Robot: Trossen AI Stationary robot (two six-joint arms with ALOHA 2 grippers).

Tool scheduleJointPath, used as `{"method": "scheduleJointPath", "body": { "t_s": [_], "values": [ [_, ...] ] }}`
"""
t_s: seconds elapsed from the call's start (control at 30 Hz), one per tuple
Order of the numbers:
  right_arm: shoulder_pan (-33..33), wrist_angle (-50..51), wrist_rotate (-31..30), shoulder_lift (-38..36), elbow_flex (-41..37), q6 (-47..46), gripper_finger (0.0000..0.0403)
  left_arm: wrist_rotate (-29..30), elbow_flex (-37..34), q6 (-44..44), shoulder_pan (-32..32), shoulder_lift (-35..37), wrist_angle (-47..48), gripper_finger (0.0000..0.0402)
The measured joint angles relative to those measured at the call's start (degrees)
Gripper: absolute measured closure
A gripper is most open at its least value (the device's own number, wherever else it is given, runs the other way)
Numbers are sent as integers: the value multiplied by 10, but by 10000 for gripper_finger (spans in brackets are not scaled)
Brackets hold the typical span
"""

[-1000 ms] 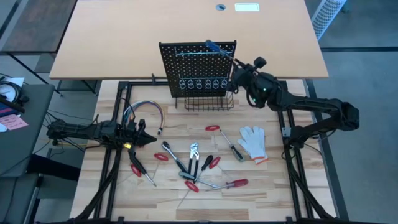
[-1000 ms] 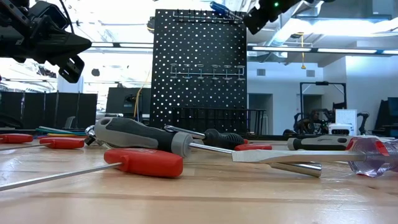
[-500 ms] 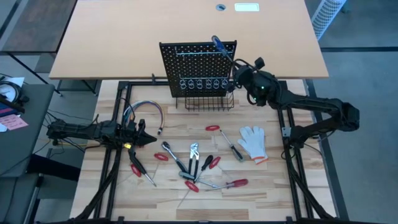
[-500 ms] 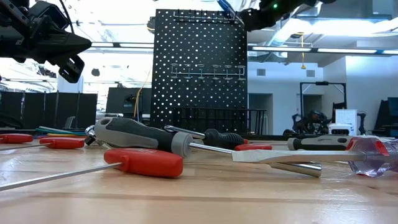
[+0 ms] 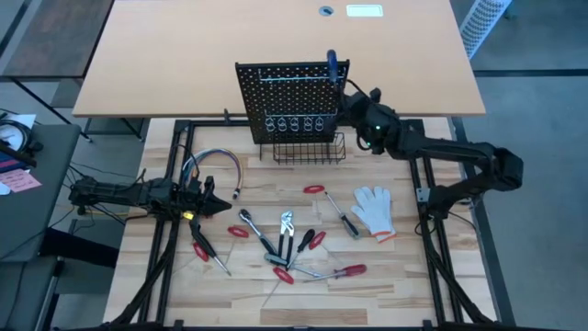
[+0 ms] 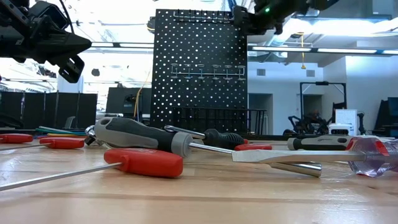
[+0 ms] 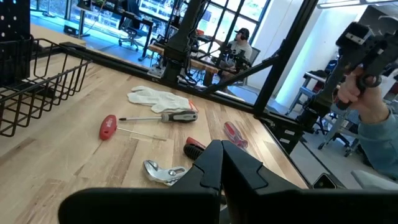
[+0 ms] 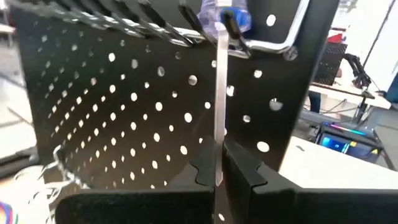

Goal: Hang tools onto peg board
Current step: Adjust the blue phillips screw, then hang the red flathead screw on the black pegboard

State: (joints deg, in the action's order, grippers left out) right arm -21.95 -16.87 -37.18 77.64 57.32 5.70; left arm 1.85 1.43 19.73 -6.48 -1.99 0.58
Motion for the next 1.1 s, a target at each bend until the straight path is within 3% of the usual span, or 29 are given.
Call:
{"method": "scheduleJointPath", "body": {
  "t_s": [0.23,0.73,0.87,1.1],
  "values": [
    [-1,-95,-4,51,0,-67,386,0,0,3,0,0,0,401],
    [-6,-63,-1,51,0,-98,381,-7,0,10,0,0,0,402],
    [-4,-18,-4,52,-5,-100,347,-7,0,11,0,0,0,401],
    [-2,48,-5,35,-3,-93,243,-9,0,11,0,-2,-1,401]
  ]
}}
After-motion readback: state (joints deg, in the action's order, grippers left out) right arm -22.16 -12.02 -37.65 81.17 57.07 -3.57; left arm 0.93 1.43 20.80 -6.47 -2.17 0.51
